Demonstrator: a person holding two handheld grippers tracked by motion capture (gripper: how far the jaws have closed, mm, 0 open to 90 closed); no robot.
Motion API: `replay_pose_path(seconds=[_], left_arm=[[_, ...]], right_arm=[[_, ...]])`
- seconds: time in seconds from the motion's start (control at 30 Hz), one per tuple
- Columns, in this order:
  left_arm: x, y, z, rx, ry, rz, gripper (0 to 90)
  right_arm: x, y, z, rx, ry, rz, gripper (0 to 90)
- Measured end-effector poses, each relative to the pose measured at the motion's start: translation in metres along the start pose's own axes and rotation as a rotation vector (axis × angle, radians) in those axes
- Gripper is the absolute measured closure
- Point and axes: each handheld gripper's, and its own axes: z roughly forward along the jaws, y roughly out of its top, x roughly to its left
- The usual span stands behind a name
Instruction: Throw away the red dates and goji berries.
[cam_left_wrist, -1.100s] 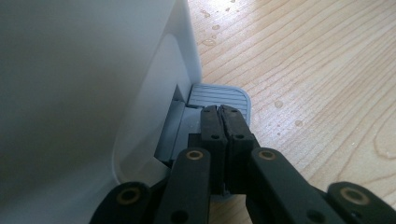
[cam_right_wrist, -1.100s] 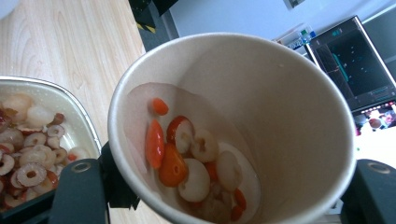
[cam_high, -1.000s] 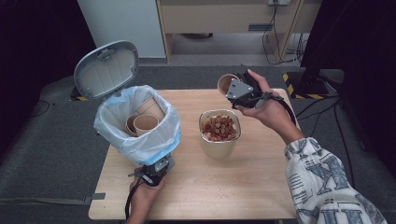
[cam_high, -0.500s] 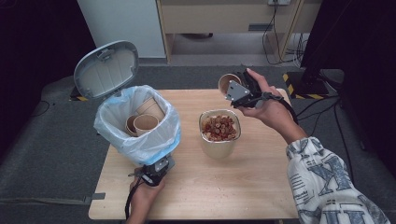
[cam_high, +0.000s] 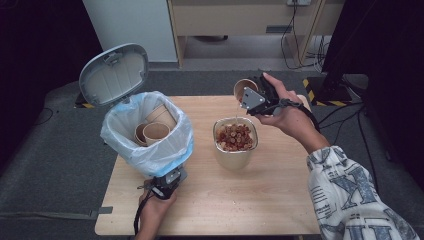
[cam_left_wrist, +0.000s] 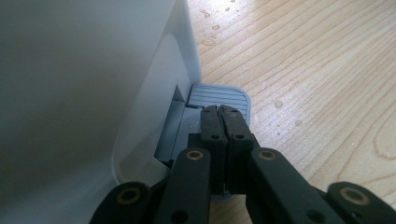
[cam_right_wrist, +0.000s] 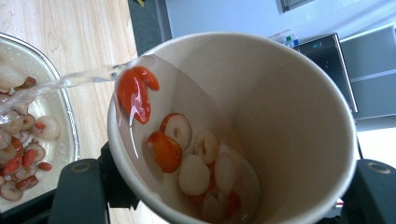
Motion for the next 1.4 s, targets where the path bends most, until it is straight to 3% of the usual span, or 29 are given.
replay_pose_path(seconds=[0.93, 1.1, 1.4], left_arm=[[0.000, 0.000, 0.000, -0.004, -0.001, -0.004, 87.7], [0.000, 0.000, 0.000, -0.004, -0.001, -0.005, 87.7], [0.000, 0.000, 0.000, -0.003, 0.000, -0.005, 87.7]], right_arm=[[-0.002, 0.001, -0.002, -0.006, -0.005, -0.002, 29.7], [-0.005, 0.006, -0.003, -0.007, -0.014, -0.027, 29.7], [-0.002, 0.010, -0.005, 0.028, -0.038, -0.133, 29.8]])
